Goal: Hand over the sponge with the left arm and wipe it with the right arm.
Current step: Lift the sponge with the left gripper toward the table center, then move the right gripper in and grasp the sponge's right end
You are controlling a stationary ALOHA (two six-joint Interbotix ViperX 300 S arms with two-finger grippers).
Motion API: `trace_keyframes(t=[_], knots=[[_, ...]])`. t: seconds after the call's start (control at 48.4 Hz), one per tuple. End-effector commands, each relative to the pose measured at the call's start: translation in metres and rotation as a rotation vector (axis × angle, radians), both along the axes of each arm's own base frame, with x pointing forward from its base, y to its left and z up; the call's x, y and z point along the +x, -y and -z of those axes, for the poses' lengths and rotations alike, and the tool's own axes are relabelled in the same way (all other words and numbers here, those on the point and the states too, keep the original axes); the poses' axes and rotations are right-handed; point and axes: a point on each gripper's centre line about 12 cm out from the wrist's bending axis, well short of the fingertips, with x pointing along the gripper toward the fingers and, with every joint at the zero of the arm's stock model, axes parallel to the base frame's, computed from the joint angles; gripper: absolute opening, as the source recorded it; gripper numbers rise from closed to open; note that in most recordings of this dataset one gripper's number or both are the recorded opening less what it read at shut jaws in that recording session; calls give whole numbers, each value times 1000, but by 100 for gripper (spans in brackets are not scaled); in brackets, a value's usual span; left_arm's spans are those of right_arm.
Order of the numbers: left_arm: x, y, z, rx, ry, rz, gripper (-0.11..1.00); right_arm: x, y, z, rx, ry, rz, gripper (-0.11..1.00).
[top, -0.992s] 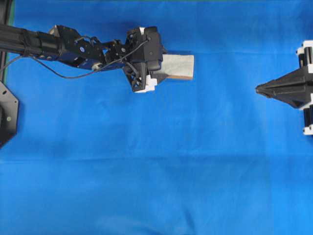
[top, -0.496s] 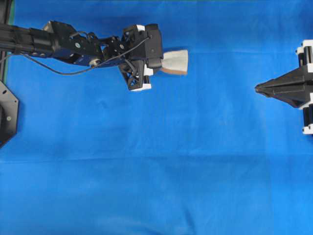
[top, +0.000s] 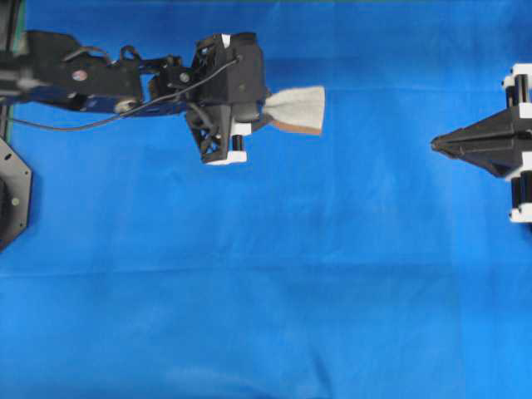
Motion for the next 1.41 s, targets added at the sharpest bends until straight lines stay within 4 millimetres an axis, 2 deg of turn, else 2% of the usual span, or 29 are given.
trace_keyframes(t=[0.0,0.227,0.558,0.827,1.013,1.034,1.24,1.302,1.385], knots=[[-2,15,-29,2,64,29,24,4,1,-10,-2,20,3,-1],[-3,49,-47,-62,95,73,24,5,1,-10,2,0,3,-1],[-2,60,-46,-97,96,78,24,18,1,-11,18,-27,5,-1],[-2,61,-45,-97,94,82,24,50,3,-8,30,-83,8,-1],[-2,62,-45,-96,94,85,24,80,4,-3,29,-125,9,1],[-2,62,-45,-96,94,85,23,83,4,-2,29,-131,9,3],[-3,62,-44,-96,89,84,22,117,6,7,28,-183,8,63],[-3,62,-44,-95,91,85,22,127,6,10,30,-200,9,72],[-3,62,-44,-92,90,87,22,138,7,16,34,-235,11,72]])
